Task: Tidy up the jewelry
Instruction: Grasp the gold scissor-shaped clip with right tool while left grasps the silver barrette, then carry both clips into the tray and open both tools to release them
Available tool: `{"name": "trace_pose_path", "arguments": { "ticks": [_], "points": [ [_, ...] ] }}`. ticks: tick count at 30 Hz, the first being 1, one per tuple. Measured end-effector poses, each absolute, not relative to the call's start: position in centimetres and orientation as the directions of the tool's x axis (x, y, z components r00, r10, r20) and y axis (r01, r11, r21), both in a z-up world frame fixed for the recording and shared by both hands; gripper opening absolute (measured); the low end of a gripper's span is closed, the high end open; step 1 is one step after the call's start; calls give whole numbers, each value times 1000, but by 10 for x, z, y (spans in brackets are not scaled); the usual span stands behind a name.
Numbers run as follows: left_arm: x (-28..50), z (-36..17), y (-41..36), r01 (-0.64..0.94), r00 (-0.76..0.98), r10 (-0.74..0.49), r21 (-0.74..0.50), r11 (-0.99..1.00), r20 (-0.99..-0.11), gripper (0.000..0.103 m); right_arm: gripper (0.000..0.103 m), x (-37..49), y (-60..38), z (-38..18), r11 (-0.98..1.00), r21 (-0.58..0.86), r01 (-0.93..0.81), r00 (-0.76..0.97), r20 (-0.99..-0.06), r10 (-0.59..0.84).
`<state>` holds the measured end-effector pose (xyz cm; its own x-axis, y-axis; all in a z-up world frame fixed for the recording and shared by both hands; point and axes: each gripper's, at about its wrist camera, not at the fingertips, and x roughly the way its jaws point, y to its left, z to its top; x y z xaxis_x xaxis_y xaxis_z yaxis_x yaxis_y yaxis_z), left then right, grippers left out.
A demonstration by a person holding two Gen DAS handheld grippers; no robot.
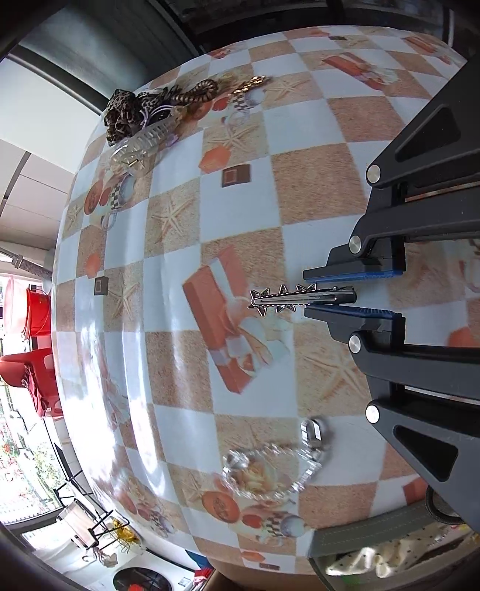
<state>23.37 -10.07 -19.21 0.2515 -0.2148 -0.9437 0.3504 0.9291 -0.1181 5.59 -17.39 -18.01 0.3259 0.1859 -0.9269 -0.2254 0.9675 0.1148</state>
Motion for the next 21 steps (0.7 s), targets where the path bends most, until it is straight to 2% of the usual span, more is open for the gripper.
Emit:
{"name": "trace_pose_path", "arguments": {
  "ticks": [11, 21],
  "points": [
    [173, -177, -61, 341, 238, -207, -118, 933, -949, 15, 21, 66, -195, -177, 978, 169, -124, 300, -933, 199],
    [133, -150, -18, 278, 246, -209, -137, 951, -947, 15, 21, 62, -166, -153, 978, 189, -87, 287, -936, 206]
  ]
}}
